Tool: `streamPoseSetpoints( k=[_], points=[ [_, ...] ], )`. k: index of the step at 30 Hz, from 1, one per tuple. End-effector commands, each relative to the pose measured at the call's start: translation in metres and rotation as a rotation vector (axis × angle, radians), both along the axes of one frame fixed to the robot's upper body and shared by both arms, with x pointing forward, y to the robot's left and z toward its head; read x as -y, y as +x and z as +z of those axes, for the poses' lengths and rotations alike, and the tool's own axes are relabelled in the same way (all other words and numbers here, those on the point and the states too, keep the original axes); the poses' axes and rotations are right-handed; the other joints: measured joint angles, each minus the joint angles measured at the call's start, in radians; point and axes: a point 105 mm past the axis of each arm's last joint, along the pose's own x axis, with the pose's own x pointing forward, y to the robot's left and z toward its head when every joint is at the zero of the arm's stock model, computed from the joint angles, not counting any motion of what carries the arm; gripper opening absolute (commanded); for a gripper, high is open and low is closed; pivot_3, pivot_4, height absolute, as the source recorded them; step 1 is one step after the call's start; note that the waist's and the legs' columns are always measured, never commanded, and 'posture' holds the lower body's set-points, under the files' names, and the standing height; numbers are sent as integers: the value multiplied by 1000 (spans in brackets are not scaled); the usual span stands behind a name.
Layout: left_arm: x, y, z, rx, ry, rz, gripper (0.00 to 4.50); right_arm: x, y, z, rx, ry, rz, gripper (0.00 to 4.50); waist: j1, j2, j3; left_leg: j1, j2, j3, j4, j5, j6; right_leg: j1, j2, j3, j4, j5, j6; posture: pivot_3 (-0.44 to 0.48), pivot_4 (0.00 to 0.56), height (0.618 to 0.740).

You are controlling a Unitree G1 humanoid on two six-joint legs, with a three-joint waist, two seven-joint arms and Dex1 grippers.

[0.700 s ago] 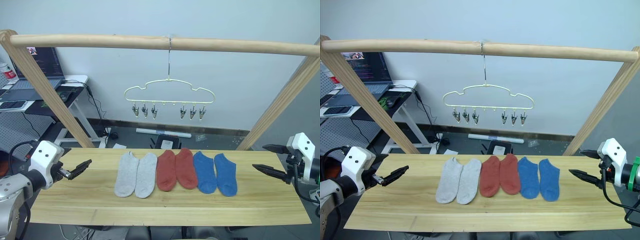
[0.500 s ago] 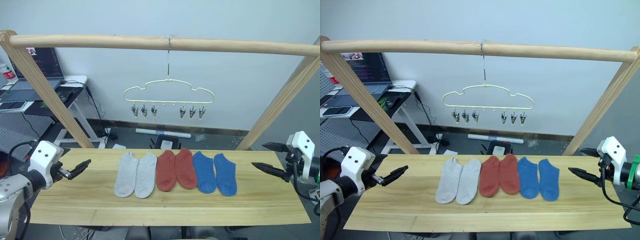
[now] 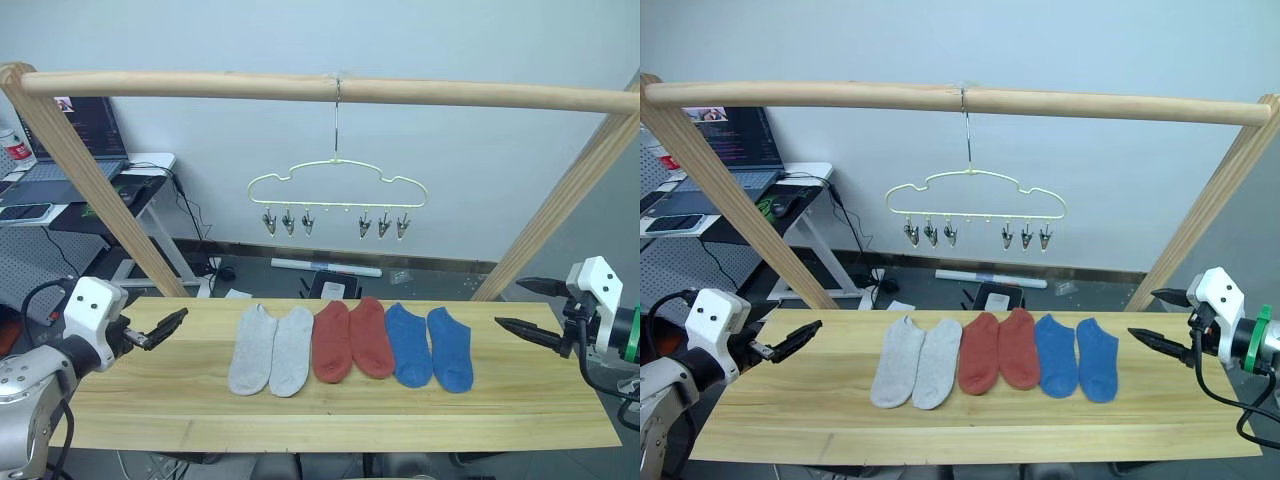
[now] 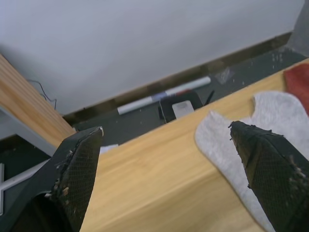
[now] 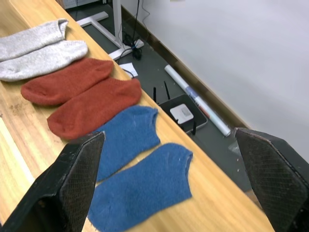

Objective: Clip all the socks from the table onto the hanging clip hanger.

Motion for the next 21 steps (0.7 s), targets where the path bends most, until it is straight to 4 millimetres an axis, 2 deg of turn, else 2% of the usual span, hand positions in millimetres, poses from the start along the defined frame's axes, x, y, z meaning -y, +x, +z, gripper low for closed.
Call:
streamPoseSetpoints(
  k=[1, 7, 12, 15, 21],
  points=[
    [4, 3, 17, 77, -14, -12, 4500, -10, 3, 14, 55, 6, 32, 4485, -2, -1, -1, 0, 0, 0, 0, 0, 0, 0, 0, 0, 0, 0, 0, -69, 55, 740],
    [10, 2, 21, 99, -49, -46, 4500, -19, 3, 26, 114, 6, 62, 4485, -3, 0, -7, 0, 0, 0, 0, 0, 0, 0, 0, 0, 0, 0, 0, -94, 54, 740],
    [12, 10, 24, 108, -54, -52, 4500, -28, 0, 33, 131, 18, 89, 4485, -4, 0, -12, 0, 0, 0, 1, 0, 0, 0, 0, 0, 0, 0, 0, -108, 58, 740],
    [14, 14, 24, 113, -53, -46, 4500, -42, -3, 40, 154, 29, 136, 4485, -8, 1, -13, 1, 0, 0, 1, 0, 0, 1, 1, 0, 1, 0, 0, -114, 63, 740],
    [37, 27, 27, 173, -137, -27, 4500, -84, -5, 64, 221, 90, 264, 4485, -12, 1, -13, 1, 0, 0, 1, 0, 0, 1, 1, 1, 1, 1, 1, -115, 84, 740]
  ],
)
